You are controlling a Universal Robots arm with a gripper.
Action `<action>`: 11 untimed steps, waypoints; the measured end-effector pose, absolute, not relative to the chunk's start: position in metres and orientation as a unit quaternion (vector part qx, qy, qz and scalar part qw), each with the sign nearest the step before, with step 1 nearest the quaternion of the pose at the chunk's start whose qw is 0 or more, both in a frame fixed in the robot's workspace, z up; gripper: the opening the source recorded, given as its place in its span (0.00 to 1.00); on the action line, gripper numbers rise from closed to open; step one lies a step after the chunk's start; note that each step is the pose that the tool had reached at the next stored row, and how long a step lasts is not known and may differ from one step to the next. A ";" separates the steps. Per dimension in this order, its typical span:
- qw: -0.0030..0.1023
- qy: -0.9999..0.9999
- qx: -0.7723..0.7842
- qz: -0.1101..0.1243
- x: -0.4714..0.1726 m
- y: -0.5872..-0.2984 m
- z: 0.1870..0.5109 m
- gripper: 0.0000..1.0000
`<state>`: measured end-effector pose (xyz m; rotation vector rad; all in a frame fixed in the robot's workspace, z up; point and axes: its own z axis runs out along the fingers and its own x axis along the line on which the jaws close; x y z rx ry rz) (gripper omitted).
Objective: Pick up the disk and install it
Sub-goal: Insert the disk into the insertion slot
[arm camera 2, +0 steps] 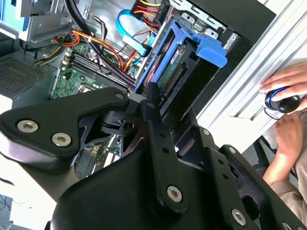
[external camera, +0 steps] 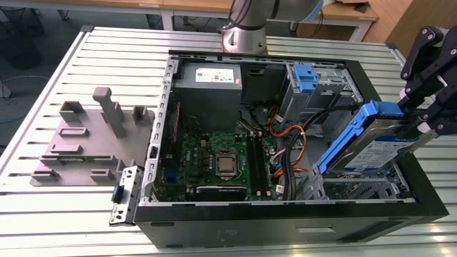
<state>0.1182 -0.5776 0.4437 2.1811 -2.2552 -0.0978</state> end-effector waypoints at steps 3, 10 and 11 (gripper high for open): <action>0.001 -0.718 0.695 -0.031 0.118 -0.578 0.441 0.35; 0.001 -0.718 0.695 -0.031 0.118 -0.578 0.433 0.35; 0.001 -0.718 0.695 -0.031 0.118 -0.578 0.432 0.35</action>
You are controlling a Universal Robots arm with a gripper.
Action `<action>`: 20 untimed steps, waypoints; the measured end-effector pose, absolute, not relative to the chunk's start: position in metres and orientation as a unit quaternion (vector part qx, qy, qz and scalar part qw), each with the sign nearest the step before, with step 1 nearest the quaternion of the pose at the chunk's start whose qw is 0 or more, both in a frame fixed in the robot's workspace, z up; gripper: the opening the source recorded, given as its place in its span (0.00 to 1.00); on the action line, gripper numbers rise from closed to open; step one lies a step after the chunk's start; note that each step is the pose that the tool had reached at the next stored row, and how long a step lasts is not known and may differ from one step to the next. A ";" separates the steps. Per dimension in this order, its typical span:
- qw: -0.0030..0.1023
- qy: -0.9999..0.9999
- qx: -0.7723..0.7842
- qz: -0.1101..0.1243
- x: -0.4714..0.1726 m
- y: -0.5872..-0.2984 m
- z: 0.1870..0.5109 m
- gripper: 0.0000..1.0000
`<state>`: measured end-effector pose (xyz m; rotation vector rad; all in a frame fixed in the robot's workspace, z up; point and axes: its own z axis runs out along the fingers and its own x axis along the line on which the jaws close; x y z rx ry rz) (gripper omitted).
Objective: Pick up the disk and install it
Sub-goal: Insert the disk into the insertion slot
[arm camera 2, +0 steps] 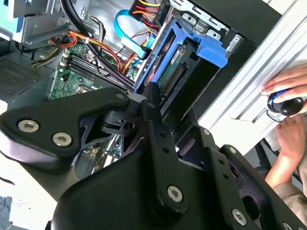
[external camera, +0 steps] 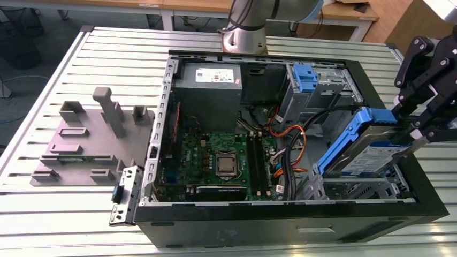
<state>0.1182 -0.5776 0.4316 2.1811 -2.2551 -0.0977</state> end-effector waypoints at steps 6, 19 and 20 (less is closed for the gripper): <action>0.001 -0.718 0.695 -0.031 0.118 -0.578 0.422 0.35; 0.001 -0.718 0.695 -0.031 0.118 -0.578 0.401 0.35; 0.001 -0.718 0.695 -0.031 0.118 -0.578 0.400 0.35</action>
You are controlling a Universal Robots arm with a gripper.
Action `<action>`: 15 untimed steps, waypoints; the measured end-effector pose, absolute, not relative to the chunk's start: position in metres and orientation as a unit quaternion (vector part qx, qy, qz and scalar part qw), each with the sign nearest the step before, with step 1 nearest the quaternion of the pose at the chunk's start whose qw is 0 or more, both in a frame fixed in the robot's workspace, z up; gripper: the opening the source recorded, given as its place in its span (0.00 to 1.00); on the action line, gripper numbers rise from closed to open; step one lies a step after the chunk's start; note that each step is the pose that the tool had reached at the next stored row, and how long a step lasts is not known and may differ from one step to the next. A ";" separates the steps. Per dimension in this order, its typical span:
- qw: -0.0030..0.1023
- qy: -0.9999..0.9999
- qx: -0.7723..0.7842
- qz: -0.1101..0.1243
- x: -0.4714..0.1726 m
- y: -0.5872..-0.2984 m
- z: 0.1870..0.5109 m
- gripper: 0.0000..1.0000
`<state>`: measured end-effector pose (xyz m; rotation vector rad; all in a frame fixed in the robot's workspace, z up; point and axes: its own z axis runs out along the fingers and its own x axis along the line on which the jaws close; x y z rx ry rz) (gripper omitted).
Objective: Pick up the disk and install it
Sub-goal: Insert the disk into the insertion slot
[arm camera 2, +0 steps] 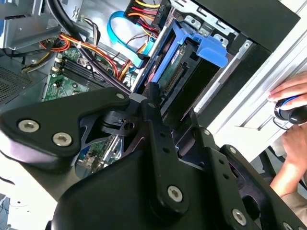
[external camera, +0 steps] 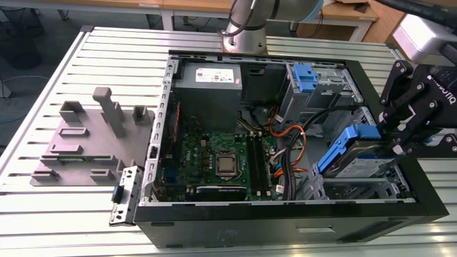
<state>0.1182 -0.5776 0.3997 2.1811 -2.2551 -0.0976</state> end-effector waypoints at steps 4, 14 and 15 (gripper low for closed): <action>0.001 -0.718 0.695 -0.031 0.118 -0.578 0.393 0.35; 0.001 -0.718 0.695 -0.031 0.118 -0.578 0.374 0.35; 0.001 -0.718 0.695 -0.031 0.118 -0.578 0.373 0.35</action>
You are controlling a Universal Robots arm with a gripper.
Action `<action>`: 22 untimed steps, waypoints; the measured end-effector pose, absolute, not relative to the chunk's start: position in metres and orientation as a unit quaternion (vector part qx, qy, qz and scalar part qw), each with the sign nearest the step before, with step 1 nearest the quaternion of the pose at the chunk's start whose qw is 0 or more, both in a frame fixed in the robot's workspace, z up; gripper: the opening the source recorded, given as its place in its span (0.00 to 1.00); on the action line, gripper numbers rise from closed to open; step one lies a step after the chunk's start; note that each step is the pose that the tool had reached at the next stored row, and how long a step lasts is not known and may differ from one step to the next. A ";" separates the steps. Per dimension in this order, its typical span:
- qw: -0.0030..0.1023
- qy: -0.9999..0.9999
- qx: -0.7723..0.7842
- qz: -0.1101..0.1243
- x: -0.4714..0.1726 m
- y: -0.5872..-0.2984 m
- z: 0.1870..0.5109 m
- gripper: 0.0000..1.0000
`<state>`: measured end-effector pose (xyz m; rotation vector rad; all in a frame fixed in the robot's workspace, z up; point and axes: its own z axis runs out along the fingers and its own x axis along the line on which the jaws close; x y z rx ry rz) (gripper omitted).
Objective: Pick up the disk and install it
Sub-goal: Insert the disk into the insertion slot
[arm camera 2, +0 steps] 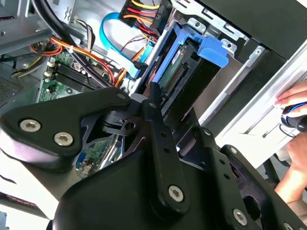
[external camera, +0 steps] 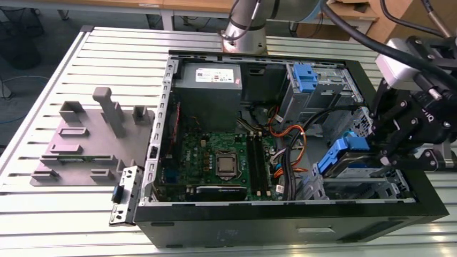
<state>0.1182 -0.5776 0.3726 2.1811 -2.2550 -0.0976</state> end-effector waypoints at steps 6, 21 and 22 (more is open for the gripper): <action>0.001 -0.718 0.695 -0.031 0.118 -0.578 0.362 0.35; 0.001 -0.718 0.695 -0.031 0.118 -0.578 0.340 0.35; 0.001 -0.718 0.695 -0.031 0.118 -0.578 0.339 0.35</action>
